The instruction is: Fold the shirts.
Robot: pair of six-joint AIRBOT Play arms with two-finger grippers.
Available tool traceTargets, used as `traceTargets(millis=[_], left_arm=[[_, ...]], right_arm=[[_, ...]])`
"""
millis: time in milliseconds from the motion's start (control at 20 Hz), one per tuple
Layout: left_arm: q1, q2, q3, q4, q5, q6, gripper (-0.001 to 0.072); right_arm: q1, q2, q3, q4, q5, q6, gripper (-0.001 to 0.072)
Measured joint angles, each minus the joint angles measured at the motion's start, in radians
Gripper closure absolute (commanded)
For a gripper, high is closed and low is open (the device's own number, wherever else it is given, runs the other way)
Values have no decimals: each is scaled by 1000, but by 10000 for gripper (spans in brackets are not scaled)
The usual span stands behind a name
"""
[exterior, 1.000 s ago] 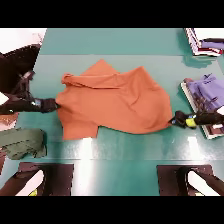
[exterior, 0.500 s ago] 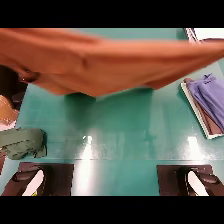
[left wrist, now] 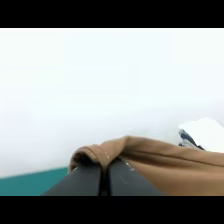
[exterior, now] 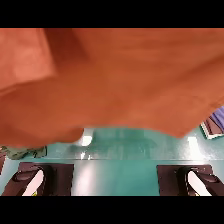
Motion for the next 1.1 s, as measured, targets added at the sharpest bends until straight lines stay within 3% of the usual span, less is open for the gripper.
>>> traceTargets(millis=[350, 600, 900, 1100], left_arm=[[0, -209, -373, 14, -122, 16, 684], [-1, -506, -577, 3, -88, 61, 684], [-1, -840, -487, -80, 64, 133, 684], [-1, -922, -352, -103, 119, 151, 684]], right_arm=[[74, -267, -224, -23, 71, 17, 692], [103, -544, -360, -29, 42, 18, 692], [108, -802, -292, -22, -110, 19, 692], [108, -883, -143, -21, -145, 19, 692]])
